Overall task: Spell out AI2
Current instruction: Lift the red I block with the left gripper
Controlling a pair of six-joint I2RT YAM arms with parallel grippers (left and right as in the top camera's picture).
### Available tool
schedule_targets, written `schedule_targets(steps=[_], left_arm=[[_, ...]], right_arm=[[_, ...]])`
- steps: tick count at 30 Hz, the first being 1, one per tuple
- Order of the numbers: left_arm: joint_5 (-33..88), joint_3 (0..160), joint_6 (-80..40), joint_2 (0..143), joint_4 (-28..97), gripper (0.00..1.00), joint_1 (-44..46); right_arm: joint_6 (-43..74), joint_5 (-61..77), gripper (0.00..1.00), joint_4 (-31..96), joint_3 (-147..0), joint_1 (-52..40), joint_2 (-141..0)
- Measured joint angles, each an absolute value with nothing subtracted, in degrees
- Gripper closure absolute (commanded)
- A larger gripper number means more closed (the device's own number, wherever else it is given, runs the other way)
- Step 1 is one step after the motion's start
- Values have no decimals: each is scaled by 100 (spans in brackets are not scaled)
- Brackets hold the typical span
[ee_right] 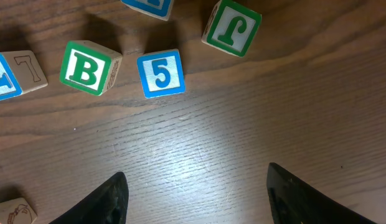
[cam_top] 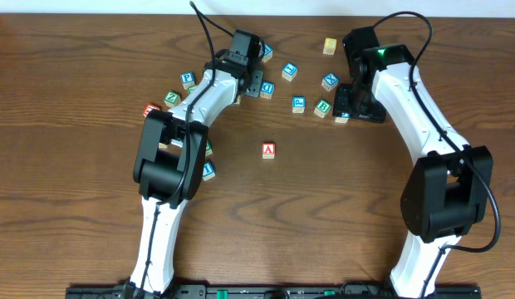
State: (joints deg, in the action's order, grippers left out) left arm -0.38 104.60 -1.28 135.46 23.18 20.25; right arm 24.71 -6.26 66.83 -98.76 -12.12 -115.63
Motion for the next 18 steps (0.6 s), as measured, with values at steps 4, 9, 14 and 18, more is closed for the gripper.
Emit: schedule_targets(steps=[4,9,14,18], left_arm=[[-38,10460,-130,13546,2394,62,2025],[-40,10460,-148,13546,2464,65,2025],[-38,10460,-145,13546,2464,66,2025],[-40,10460,-145,13544,2464,68,2025]], right_arm=[[2473,-626,35,6683,-9876,-1212,-11563],[2471,-626,35,6683,-9876,-1212,-11563],[2471,-626,34,6683,-9876,-1212,-11563],[2473,-626,34,6683,-9876,-1212,-11563]])
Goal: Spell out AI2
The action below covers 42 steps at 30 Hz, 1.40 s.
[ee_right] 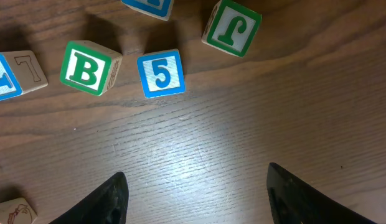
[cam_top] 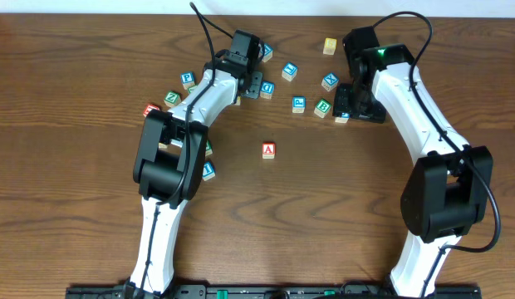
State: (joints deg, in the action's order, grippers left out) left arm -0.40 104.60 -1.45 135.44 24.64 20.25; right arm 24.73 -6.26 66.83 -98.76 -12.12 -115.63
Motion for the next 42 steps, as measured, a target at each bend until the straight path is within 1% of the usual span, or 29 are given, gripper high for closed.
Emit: schedule_targets(steps=[18,23,28,34,38,42], left_arm=[[-38,10460,-145,13026,2641,68,2025],[-36,10460,-314,12529,3277,69,2027],[10,10466,-858,11861,4292,69,2058],[523,10471,-1500,11579,5264,69,2300],[755,10468,-1730,11609,5513,69,2639],[873,10442,-1846,11609,5518,69,2989]], right_arm=[[2471,-626,33,6652,-9876,-1212,-11563],[2473,-626,32,6613,-9874,-1212,-11563],[2473,-626,29,6541,-9865,-1212,-11563],[2471,-626,25,6351,-9859,-1175,-11563],[2471,-626,24,6252,-9859,-980,-11563],[2471,-626,23,6182,-9859,-600,-11563]])
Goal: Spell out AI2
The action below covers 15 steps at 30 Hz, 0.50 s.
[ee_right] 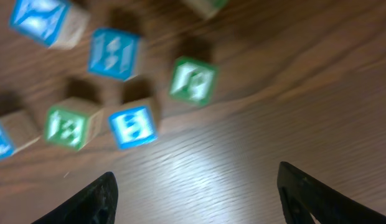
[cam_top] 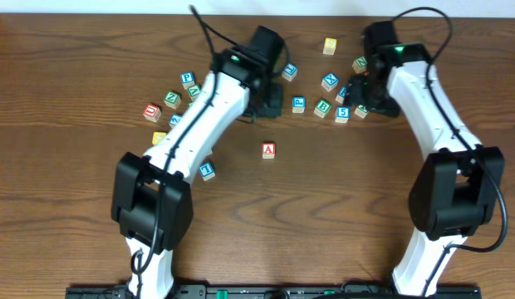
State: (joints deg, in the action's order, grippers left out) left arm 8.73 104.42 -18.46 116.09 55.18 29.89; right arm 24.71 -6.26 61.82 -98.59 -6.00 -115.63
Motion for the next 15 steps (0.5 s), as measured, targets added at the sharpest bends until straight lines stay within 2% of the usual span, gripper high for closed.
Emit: schedule_targets(steps=[9,15], left_arm=[[913,9968,-2167,11609,5520,69,3415],[895,9655,-2456,11609,5223,69,3577]], right_arm=[[2471,-589,24,6184,-9859,301,-11563],[2471,-449,24,6189,-9859,467,-11563]])
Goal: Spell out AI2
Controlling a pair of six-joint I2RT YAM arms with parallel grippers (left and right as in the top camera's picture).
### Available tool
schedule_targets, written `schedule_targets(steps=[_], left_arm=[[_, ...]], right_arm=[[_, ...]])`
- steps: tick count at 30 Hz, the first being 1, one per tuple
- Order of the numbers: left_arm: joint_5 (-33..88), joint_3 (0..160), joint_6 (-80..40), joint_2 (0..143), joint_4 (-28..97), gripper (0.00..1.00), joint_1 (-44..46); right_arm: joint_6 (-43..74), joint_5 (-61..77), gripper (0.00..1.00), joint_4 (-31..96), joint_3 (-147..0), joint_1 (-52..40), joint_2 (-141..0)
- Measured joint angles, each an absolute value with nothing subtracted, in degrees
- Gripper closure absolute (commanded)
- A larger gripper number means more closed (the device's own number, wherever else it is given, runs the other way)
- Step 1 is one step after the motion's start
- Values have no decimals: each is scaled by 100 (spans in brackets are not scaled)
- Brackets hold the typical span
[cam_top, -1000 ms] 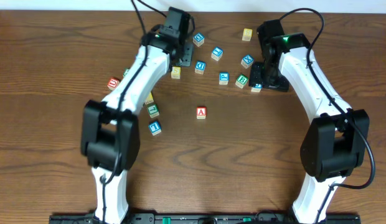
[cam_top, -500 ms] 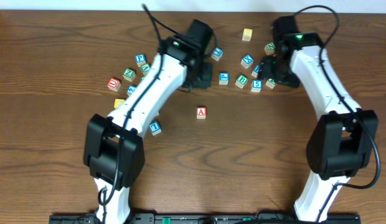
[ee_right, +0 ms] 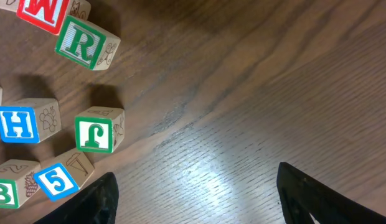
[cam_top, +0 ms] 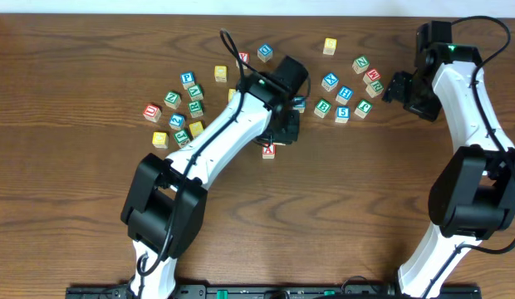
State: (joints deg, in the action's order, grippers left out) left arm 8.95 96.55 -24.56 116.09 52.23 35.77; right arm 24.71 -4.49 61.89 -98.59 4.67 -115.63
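The red A block (cam_top: 268, 151) lies mid-table. My left gripper (cam_top: 284, 129) hangs right over its far edge; the overhead view does not show whether the jaws are open or hold anything. A blue block (cam_top: 300, 104) peeks out beside the left wrist. My right gripper (cam_top: 397, 87) is at the far right, open over bare wood (ee_right: 196, 186), its fingertips (ee_right: 103, 196) wide apart and empty. To its left lie the W (ee_right: 47, 9), R (ee_right: 81, 42), H (ee_right: 18, 123), J (ee_right: 95, 135), 5 (ee_right: 56, 182) and B (ee_right: 3, 194) blocks. I cannot pick out an I or 2 block.
More letter blocks are scattered at the back left, around a green one (cam_top: 172, 100) and a yellow one (cam_top: 160, 139). A yellow block (cam_top: 330, 45) and a blue one (cam_top: 265, 51) sit near the far edge. The left arm stretches diagonally across the table's middle.
My left gripper has moved from behind the blue block to right over the A block. My right gripper has moved right, away from the 5 and B blocks, and stayed open.
Both grippers first hovered at the back, the left by the D block, the right open just in front of B and 5. The left then stood further toward the centre and the right further right. Now the left is at the A block, the right past J.
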Motion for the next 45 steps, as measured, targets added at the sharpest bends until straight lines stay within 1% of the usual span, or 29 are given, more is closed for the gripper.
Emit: schedule_targets(steps=[8,17,28,34,45], left_arm=[[425,9223,-2821,11609,4593,69,3767],[259,8589,-3004,11609,3715,69,3802],[250,8477,-3022,11609,3660,69,4018],[36,8477,-3033,11609,3691,69,4147],[-187,8477,-3369,11876,3533,69,4156]], right_arm=[[2471,-373,24,6233,-9859,464,-11563],[2471,-342,24,6261,-9859,464,-11563],[2471,-342,24,6261,-9859,464,-11563],[2471,-342,24,6261,-9859,464,-11563],[2471,-342,24,6274,-9859,464,-11563]])
